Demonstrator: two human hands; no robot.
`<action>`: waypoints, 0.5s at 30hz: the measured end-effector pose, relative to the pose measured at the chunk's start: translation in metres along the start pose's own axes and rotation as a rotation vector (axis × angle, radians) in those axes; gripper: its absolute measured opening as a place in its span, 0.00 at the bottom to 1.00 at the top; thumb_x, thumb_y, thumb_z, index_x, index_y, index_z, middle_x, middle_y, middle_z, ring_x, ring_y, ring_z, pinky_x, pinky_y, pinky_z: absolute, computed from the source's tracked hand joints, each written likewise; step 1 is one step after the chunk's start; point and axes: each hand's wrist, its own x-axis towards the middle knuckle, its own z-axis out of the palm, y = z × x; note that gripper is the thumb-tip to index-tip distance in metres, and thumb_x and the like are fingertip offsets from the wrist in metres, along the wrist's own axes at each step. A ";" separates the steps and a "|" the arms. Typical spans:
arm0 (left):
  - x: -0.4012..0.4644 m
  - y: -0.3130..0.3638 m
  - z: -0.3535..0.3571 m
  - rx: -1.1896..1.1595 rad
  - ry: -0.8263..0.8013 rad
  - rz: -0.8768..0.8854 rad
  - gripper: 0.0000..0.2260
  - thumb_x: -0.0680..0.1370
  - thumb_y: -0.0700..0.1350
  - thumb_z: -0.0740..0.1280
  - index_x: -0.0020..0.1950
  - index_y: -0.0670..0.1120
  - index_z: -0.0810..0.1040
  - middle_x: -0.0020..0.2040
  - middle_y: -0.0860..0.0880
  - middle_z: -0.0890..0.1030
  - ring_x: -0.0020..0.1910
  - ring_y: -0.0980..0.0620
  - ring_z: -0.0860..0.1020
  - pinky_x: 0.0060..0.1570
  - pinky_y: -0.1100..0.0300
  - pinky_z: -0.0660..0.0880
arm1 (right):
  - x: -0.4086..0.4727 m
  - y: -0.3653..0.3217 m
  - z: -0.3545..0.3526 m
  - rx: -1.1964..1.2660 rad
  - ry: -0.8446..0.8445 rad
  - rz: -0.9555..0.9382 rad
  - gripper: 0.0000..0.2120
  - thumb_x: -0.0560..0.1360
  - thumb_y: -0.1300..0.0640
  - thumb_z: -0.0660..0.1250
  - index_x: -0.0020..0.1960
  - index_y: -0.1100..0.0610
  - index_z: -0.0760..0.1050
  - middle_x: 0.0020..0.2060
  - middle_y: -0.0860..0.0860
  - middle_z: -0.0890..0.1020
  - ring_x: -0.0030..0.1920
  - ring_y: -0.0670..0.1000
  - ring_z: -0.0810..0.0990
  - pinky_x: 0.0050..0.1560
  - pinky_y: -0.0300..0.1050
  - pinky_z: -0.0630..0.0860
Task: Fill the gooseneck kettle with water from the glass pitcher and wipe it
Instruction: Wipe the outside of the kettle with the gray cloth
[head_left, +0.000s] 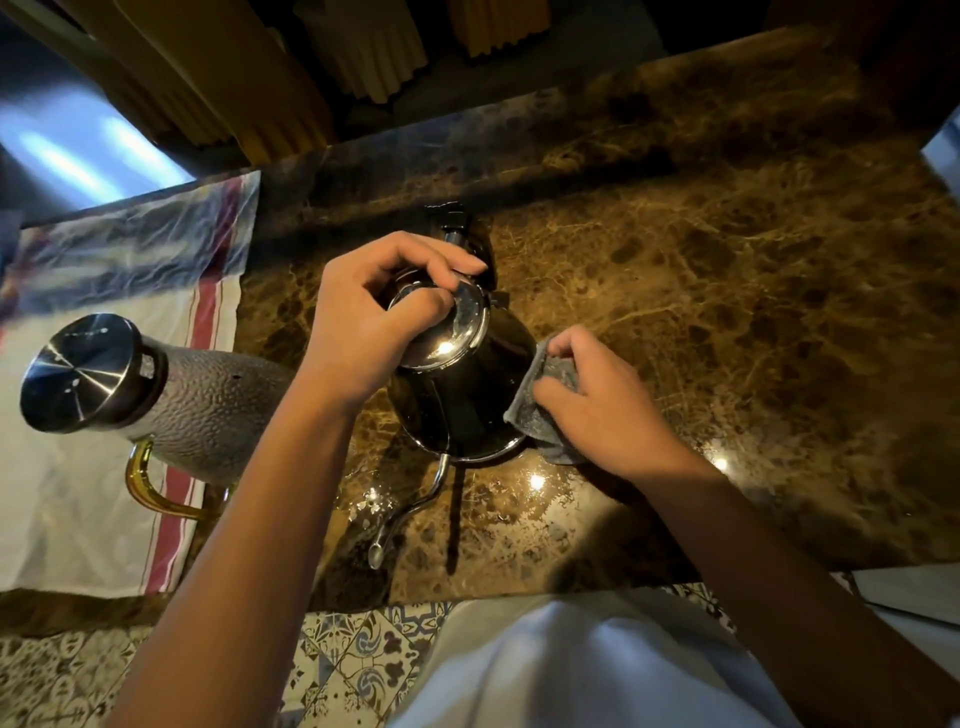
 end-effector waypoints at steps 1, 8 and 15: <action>0.000 0.000 0.000 -0.001 -0.002 0.002 0.05 0.74 0.40 0.67 0.47 0.48 0.80 0.55 0.45 0.86 0.60 0.45 0.83 0.61 0.53 0.78 | -0.001 -0.006 -0.004 -0.007 -0.007 -0.039 0.08 0.80 0.55 0.66 0.58 0.51 0.73 0.54 0.46 0.76 0.49 0.46 0.77 0.46 0.42 0.74; 0.000 0.003 0.001 0.017 0.025 -0.005 0.04 0.74 0.41 0.67 0.46 0.47 0.80 0.54 0.46 0.86 0.60 0.45 0.83 0.62 0.51 0.79 | 0.038 -0.010 -0.018 0.015 0.012 -0.106 0.05 0.80 0.60 0.67 0.55 0.55 0.80 0.52 0.49 0.83 0.52 0.54 0.82 0.53 0.52 0.80; -0.011 0.005 0.014 0.062 0.249 -0.036 0.05 0.73 0.39 0.67 0.44 0.49 0.80 0.52 0.44 0.87 0.57 0.47 0.85 0.63 0.41 0.79 | 0.032 0.012 -0.019 -0.018 -0.058 -0.077 0.04 0.76 0.62 0.70 0.46 0.57 0.75 0.33 0.47 0.75 0.30 0.43 0.69 0.33 0.38 0.66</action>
